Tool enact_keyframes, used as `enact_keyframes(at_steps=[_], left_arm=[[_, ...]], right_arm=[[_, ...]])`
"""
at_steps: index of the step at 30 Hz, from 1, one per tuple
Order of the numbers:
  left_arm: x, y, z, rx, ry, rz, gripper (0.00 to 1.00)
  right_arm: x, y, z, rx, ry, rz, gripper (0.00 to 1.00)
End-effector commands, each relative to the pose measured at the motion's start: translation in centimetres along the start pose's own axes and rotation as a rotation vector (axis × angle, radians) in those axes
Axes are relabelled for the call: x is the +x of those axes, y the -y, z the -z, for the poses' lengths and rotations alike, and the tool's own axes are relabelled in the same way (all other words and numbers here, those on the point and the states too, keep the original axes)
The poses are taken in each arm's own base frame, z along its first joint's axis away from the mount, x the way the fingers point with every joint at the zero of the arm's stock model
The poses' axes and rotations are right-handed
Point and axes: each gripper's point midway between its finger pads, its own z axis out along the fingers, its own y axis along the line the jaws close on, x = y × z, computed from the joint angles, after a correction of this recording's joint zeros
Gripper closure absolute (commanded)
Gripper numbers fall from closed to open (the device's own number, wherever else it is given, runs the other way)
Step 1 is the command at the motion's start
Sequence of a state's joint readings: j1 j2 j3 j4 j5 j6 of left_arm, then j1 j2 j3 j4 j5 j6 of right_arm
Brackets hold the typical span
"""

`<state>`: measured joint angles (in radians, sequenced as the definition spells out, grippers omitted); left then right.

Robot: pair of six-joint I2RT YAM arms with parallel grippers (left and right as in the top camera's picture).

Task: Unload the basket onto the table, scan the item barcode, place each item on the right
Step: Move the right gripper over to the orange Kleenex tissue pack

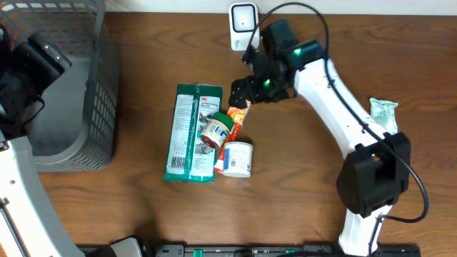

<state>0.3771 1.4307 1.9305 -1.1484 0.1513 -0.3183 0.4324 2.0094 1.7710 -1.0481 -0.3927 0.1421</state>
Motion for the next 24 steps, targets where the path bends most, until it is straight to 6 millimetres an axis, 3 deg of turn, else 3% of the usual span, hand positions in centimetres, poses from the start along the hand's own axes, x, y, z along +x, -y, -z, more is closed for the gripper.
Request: enact_keyframes(at_steps=[1,11,18,24], left_arm=[[-0.1,-0.2,0.0,-0.005,0.001,0.012,0.12],[-0.1,-0.2,0.0,-0.005,0.001,0.012,0.12],[-0.1,-0.2,0.0,-0.005,0.001,0.012,0.12],[-0.1,-0.2,0.0,-0.005,0.001,0.012,0.12]], right_arm=[[0.7,0.8,-1.9,0.085,0.000,-0.096,0.01],[0.2,0.1,-6.1,0.068,0.092,-0.086,0.01],[0.2,3.4,-7.8,0.232,0.183,-0.214,0.01],[-0.3,4.3,-8.9,0.278,0.277,-0.236,0.01]])
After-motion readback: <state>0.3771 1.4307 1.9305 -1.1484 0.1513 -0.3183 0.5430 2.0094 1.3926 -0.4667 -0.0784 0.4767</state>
